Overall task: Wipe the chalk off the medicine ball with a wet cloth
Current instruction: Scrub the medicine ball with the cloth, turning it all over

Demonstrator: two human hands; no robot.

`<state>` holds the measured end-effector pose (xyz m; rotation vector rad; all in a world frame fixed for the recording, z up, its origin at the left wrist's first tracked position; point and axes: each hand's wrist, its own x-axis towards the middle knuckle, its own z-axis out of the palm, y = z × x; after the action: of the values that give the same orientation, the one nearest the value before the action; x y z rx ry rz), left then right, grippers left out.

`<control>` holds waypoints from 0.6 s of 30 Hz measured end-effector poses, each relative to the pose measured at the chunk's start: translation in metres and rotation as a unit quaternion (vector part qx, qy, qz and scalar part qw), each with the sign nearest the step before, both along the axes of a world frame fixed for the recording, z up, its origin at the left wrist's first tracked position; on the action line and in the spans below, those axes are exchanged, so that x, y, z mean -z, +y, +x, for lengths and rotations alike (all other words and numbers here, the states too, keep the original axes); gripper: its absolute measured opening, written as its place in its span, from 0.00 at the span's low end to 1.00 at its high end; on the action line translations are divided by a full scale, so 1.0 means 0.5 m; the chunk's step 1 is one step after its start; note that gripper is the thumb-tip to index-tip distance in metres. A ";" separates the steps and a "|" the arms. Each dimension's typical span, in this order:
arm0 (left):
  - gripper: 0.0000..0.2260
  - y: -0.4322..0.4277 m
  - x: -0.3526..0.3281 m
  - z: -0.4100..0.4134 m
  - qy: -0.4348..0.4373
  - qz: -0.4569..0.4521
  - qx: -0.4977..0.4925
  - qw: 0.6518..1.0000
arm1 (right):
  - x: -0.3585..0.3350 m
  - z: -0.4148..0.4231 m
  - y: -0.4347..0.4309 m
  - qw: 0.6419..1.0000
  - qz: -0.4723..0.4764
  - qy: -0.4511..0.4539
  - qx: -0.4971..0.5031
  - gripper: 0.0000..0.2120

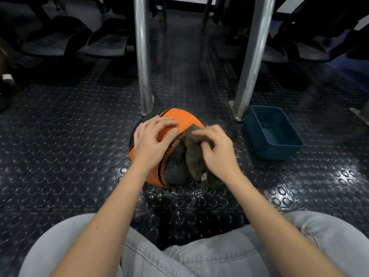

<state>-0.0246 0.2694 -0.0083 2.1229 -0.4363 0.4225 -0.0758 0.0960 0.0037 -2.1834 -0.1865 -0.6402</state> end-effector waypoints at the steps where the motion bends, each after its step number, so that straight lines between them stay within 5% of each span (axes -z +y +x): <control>1: 0.10 -0.003 0.002 0.001 -0.012 0.001 -0.016 1.000 | 0.017 0.000 -0.004 1.000 -0.002 0.017 0.006 0.17; 5: 0.13 0.005 0.010 0.007 -0.017 -0.018 -0.016 1.000 | 0.067 0.022 -0.072 0.969 -0.002 0.201 0.142 0.17; 8: 0.21 0.026 0.005 0.016 0.006 -0.058 0.009 0.998 | 0.036 0.028 -0.058 0.979 0.027 0.132 0.152 0.17; 12: 0.36 0.041 -0.004 0.014 0.121 0.003 -0.056 0.991 | -0.003 0.008 0.009 1.000 0.013 -0.011 0.007 0.16; 14: 0.37 0.040 -0.011 0.011 0.126 0.037 -0.085 0.988 | 0.025 0.003 0.014 1.000 0.002 0.008 -0.012 0.16; 18: 0.35 0.039 -0.014 0.016 0.134 0.006 -0.077 0.988 | 0.068 0.019 -0.047 0.977 0.021 0.171 0.123 0.16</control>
<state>-0.0168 0.2891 -0.0012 2.1940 -0.1219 0.2165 -0.0665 0.0726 -0.0301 -2.2538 0.2793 -0.3865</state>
